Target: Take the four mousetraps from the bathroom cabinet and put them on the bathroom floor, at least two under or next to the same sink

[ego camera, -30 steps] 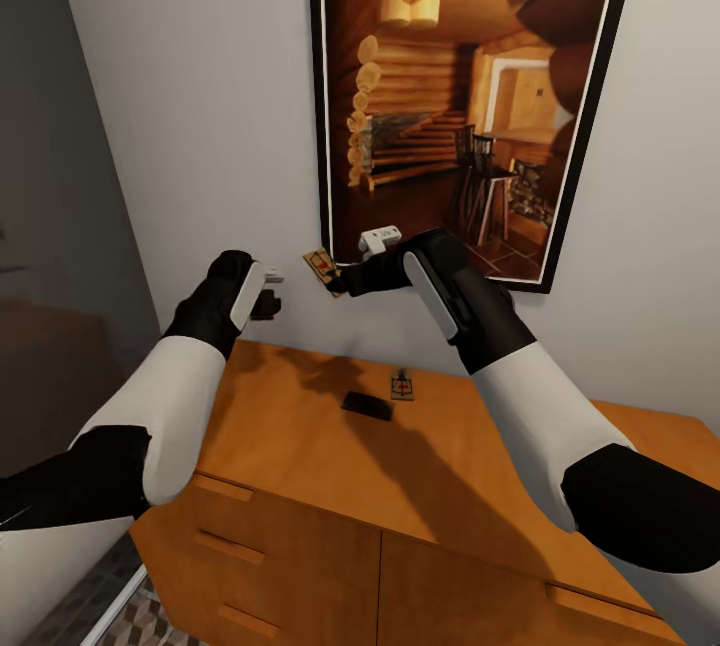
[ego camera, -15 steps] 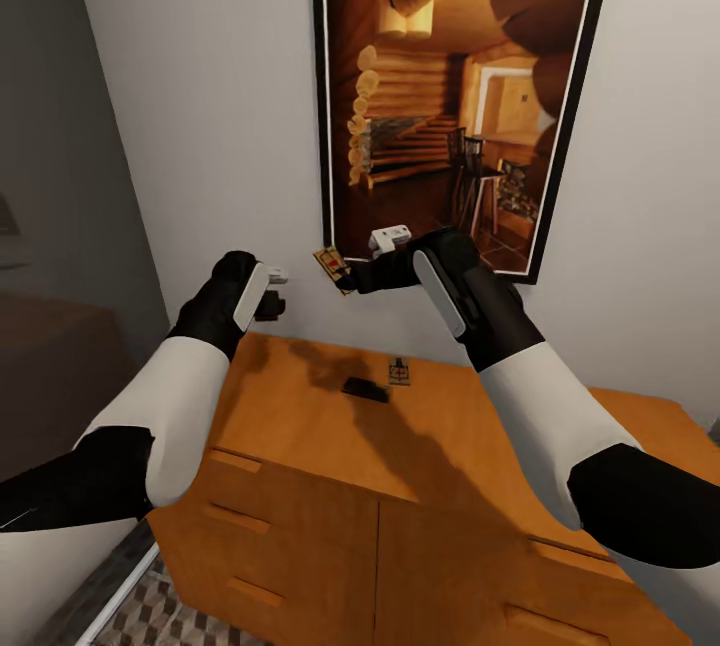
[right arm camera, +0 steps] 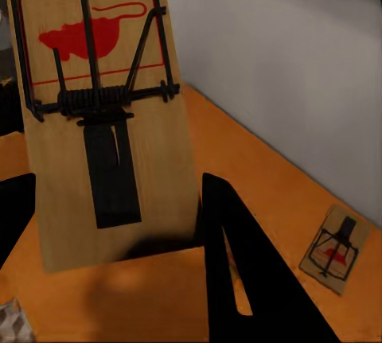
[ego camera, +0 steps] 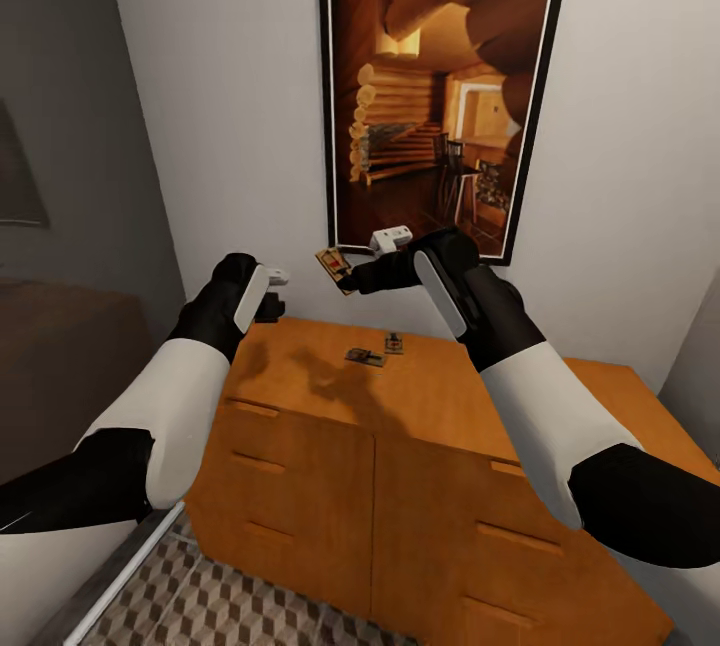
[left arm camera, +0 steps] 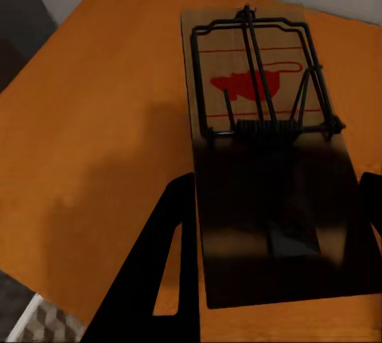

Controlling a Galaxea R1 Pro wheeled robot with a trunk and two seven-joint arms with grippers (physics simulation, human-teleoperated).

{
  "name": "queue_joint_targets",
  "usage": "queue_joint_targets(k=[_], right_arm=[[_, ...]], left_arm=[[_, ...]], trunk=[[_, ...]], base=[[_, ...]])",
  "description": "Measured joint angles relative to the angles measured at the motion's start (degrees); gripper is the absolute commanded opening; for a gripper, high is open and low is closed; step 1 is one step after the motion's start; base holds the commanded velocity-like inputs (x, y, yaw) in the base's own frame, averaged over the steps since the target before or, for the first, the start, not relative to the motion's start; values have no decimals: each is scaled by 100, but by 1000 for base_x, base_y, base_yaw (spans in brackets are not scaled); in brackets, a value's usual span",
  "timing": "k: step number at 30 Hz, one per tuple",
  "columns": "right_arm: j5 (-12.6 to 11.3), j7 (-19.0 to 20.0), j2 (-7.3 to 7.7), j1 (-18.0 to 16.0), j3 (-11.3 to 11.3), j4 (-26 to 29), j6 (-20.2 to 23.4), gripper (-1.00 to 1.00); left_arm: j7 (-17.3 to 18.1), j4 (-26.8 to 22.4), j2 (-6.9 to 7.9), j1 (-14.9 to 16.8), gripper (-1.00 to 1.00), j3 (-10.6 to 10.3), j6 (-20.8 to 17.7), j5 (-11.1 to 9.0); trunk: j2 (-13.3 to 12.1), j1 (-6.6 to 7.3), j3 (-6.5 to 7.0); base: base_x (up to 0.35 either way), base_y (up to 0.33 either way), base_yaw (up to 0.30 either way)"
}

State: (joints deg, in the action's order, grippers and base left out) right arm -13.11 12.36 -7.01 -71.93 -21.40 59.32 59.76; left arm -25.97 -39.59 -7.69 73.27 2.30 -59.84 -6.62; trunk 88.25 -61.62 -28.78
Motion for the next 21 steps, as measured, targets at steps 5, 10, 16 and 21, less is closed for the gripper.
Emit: queue_joint_targets(k=[5,10,16,21], right_arm=[[29,-172,59,0,10,-288,-1,-100],[19,-542,204,0,18,-491,1,-100],[13,-742,560,0,28,-546,2,-100],[-8,-754,797,1,175,-662,5,-100]], left_arm=[[52,-1,-11,-3,-100,-4,51,-4],[260,21,-62,-3,-100,-6,493,-3],[356,128,-85,-22,-100,-18,1992,4],[749,174,-87,-26,-100,-23,2413,20]], trunk=[[0,2,0],[0,4,0],[0,4,0],[0,4,0]], base=[[-162,0,0],[-25,0,0],[-3,0,0],[0,0,0]])
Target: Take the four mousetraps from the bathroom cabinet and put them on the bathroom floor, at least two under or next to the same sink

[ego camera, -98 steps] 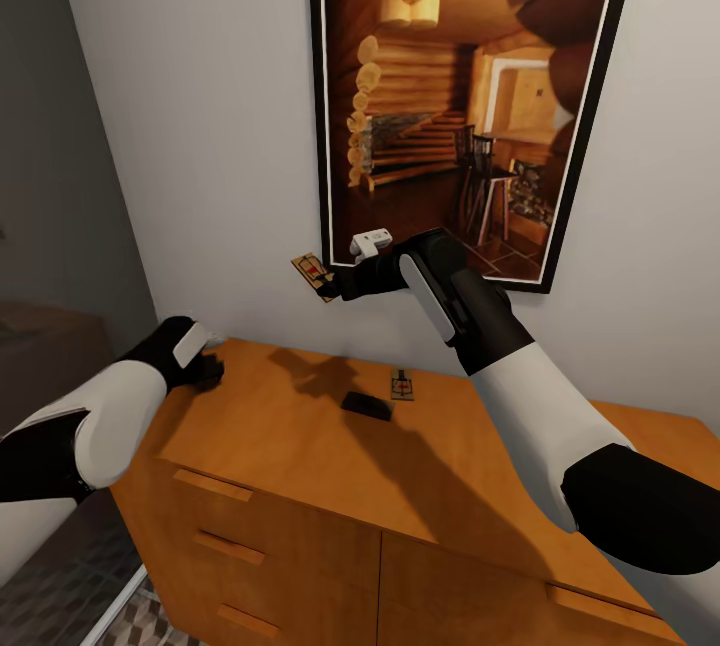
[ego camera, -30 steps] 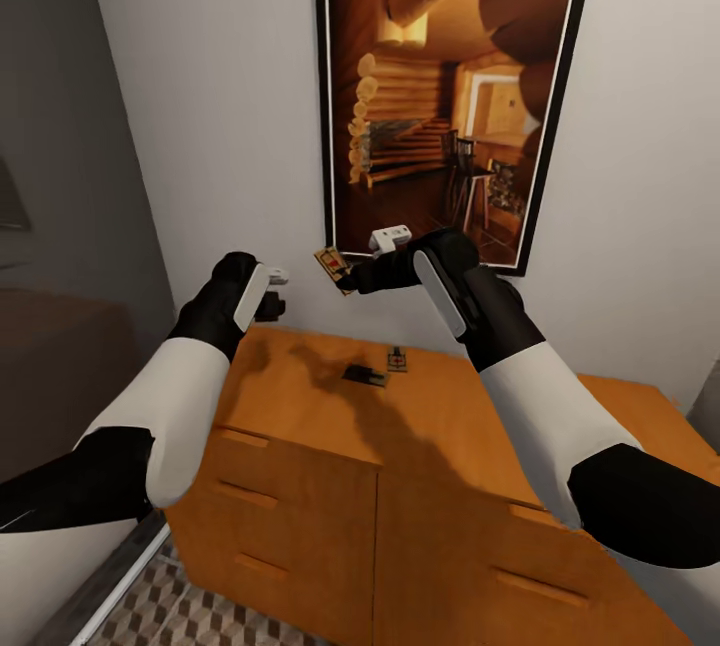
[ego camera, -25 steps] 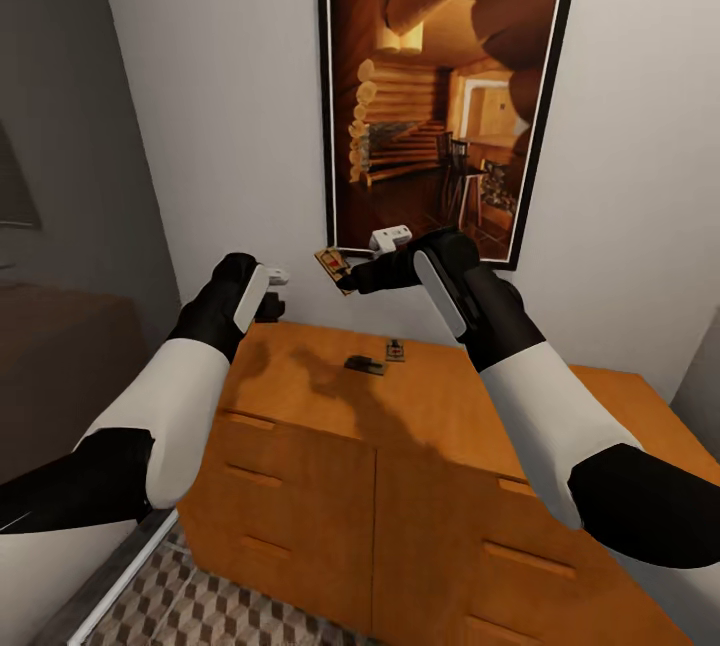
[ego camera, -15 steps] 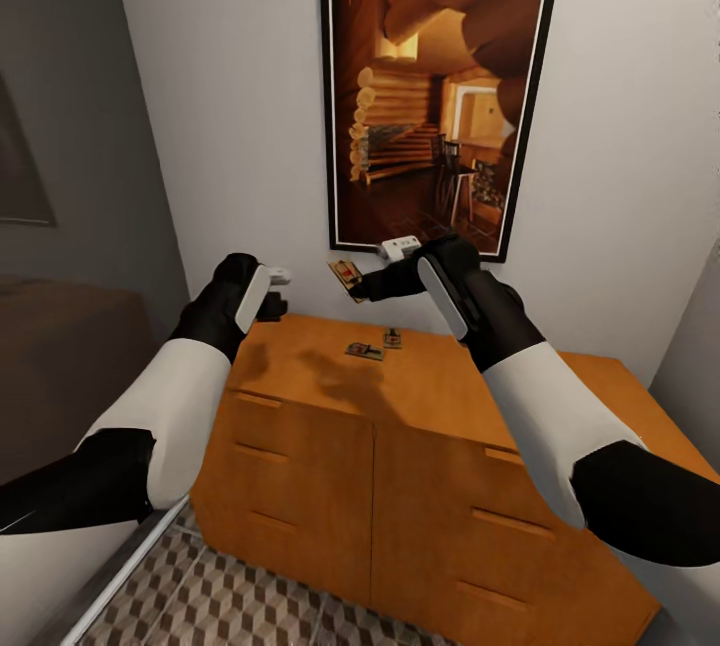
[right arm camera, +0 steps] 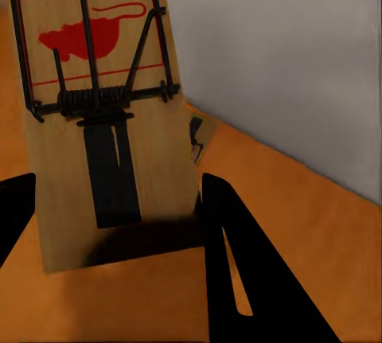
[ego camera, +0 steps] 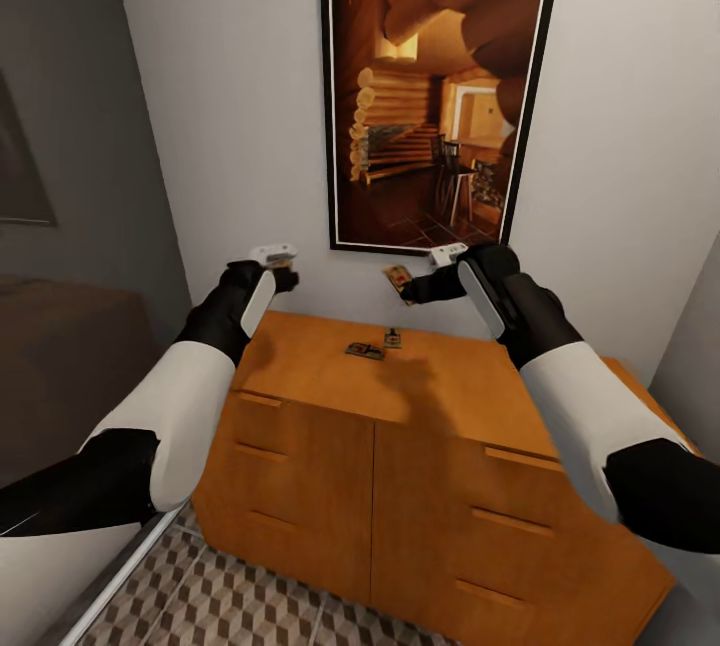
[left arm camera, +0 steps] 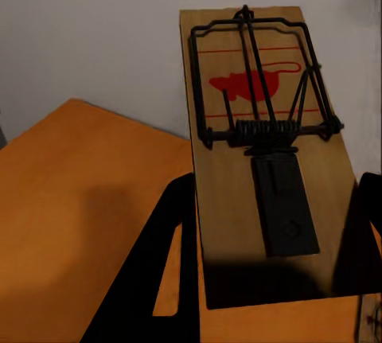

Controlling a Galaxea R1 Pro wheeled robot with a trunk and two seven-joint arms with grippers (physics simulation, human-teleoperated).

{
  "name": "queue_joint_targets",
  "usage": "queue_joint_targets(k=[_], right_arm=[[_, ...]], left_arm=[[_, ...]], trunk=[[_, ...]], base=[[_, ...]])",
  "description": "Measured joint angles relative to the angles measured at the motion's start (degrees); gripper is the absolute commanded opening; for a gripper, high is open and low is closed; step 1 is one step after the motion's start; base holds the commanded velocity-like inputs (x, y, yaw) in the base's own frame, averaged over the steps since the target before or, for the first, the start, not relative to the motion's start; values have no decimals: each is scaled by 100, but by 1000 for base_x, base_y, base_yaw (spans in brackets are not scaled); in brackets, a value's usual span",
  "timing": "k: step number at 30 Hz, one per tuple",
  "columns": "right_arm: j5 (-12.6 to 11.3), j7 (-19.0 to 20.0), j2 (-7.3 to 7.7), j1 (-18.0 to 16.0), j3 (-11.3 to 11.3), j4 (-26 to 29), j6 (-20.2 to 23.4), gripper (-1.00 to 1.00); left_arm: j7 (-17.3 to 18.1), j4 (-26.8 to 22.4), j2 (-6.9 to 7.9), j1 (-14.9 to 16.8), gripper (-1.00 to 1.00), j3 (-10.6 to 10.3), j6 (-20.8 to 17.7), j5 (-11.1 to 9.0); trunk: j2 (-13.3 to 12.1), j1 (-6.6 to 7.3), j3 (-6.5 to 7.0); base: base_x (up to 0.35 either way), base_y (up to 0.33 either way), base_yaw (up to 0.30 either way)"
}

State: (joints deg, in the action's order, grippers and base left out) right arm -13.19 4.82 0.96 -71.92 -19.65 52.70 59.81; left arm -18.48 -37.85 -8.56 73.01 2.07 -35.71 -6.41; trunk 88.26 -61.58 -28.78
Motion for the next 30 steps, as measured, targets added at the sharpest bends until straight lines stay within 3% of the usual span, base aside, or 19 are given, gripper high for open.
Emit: queue_joint_targets(k=[4,9,12,24,30], right_arm=[[21,-37,89,0,229,-247,0,-100],[10,-87,197,0,309,-540,0,-100],[24,-94,345,0,330,-840,0,-100],[-6,-93,694,0,336,-1076,1,-100],[-28,-73,729,0,336,-1081,1,-100]], left_arm=[[246,19,-1,-1,-100,-62,111,17],[298,38,-3,-1,-100,-268,337,15],[314,268,15,-1,-100,-437,619,30],[309,1210,36,0,-100,-482,1679,53],[280,1364,41,0,-100,-486,1751,57]], trunk=[[0,0,0],[0,0,0],[-1,0,-1],[0,0,0],[0,0,0]], base=[[0,0,0],[0,0,0],[0,0,0],[0,0,0],[0,0,0]])
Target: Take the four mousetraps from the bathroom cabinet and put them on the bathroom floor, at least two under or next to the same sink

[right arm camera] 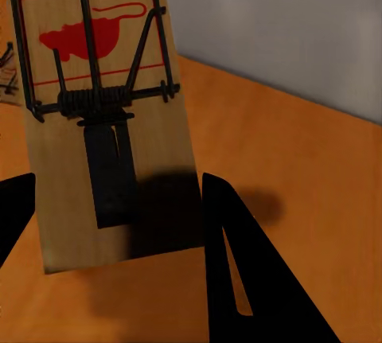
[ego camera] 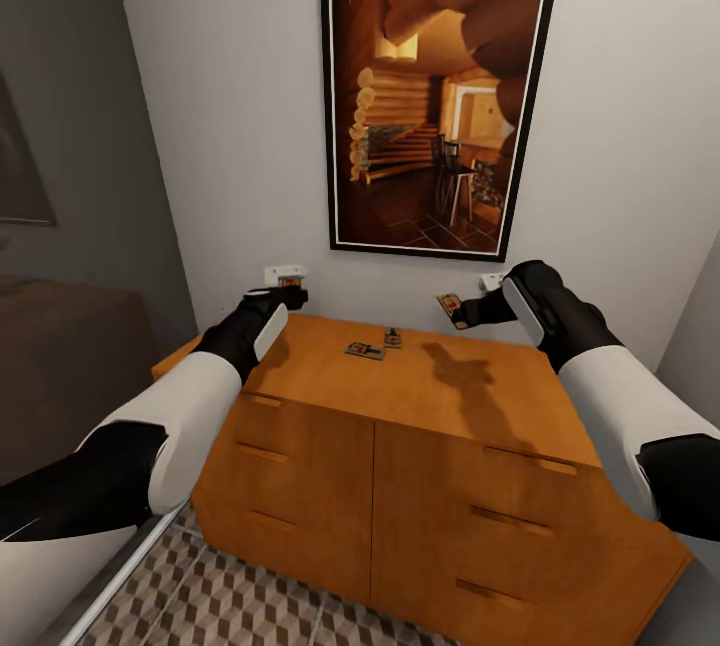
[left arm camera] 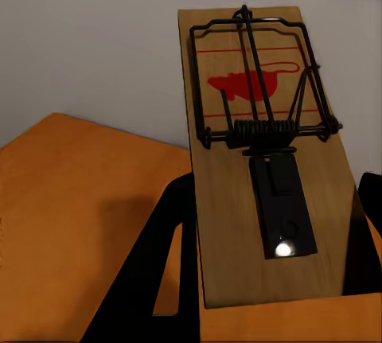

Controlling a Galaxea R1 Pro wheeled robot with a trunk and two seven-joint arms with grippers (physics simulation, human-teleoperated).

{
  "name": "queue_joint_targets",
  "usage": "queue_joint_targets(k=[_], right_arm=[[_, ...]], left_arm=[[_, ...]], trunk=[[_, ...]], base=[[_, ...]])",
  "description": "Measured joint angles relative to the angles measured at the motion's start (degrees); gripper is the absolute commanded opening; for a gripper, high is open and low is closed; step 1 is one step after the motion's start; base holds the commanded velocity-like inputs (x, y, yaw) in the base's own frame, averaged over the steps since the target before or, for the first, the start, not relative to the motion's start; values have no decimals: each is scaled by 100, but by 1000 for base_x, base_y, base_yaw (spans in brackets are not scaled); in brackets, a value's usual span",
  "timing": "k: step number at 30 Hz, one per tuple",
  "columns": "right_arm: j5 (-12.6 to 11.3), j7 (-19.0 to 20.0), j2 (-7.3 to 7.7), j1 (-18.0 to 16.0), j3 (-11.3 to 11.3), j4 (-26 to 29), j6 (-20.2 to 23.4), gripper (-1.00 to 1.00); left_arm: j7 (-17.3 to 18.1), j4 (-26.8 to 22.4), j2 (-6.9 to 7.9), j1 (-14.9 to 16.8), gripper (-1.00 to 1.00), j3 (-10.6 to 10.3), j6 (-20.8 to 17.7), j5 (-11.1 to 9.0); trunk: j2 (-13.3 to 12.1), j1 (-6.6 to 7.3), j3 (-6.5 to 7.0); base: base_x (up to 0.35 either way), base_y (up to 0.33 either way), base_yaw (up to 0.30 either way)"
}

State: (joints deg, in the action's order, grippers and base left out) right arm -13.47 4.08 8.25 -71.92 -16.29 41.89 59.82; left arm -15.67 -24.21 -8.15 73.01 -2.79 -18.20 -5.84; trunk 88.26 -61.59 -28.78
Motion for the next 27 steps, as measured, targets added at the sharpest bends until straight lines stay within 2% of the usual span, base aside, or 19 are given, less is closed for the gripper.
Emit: queue_joint_targets(k=[5,9,12,20,26,27], right_arm=[[-3,10,-1,0,0,-1,0,-100],[-6,16,-16,0,-4,-1,0,-100],[-7,18,-30,0,-7,-1,0,-100],[-29,31,-49,0,-9,-1,0,-100],[-30,35,-44,0,-8,-9,0,-100],[35,-41,-5,0,-1,-16,-1,-100]], left_arm=[[-6,44,5,0,-100,2,-154,-11],[2,-14,23,0,-100,3,-730,-13],[4,-51,27,0,-100,3,-954,-13],[5,-33,40,0,-100,-3,-1091,-19],[14,11,39,0,-100,-5,-1076,-33],[28,27,9,-1,-100,-5,-1098,-47]], trunk=[[0,-1,0],[0,-3,0],[0,-3,0],[0,-3,0],[0,0,0],[0,0,0]], base=[[-67,0,0],[-274,0,0],[-322,0,0],[-314,0,0],[-18,0,0],[0,0,0]])
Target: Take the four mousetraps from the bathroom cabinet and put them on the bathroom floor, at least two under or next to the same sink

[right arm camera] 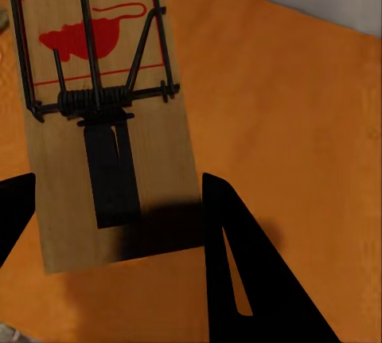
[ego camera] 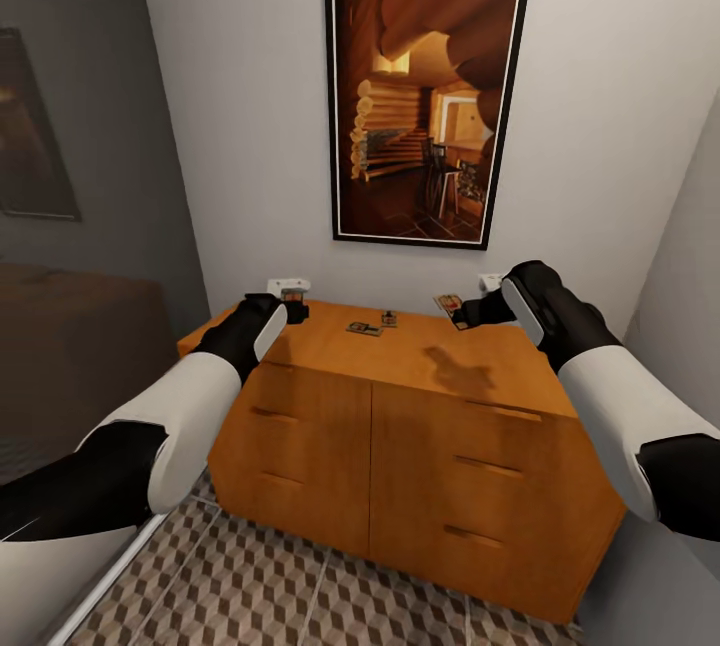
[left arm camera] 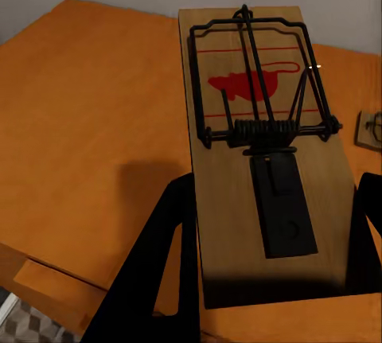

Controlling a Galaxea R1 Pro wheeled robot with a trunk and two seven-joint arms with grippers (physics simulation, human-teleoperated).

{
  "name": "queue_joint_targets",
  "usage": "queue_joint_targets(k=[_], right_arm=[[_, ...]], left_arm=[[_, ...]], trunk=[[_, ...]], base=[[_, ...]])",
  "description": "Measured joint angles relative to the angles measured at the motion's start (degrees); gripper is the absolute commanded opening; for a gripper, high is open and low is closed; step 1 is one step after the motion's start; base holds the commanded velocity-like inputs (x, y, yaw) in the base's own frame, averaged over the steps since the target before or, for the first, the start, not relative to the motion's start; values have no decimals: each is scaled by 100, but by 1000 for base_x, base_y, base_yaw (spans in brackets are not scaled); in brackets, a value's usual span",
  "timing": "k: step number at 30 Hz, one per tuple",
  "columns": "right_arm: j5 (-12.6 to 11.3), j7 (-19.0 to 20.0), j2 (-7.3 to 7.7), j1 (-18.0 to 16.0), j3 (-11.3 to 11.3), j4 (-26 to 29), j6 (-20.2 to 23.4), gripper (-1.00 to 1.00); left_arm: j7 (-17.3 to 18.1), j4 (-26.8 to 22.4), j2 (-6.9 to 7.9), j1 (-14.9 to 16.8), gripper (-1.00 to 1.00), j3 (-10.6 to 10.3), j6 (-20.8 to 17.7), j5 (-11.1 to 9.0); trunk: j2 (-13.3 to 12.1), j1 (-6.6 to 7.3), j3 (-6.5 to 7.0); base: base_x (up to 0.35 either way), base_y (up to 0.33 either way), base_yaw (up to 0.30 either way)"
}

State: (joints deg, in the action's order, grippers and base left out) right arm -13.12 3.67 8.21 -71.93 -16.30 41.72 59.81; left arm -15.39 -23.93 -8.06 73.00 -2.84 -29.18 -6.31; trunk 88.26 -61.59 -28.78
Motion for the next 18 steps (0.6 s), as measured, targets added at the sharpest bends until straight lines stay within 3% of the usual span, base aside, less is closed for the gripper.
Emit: queue_joint_targets(k=[6,12,18], right_arm=[[-26,-104,21,0,2,-163,-132,-100],[-30,-94,24,-1,4,-185,-135,-100],[-25,-86,18,-2,3,-187,-117,-100]], left_arm=[[11,27,-7,-13,-100,0,42,-2],[12,37,6,-17,-100,0,-16,-24],[12,41,24,-17,-100,0,-24,-15]], trunk=[[0,0,0],[0,-2,0],[0,0,0]], base=[[-7,0,0],[-194,0,0],[-52,0,0]])
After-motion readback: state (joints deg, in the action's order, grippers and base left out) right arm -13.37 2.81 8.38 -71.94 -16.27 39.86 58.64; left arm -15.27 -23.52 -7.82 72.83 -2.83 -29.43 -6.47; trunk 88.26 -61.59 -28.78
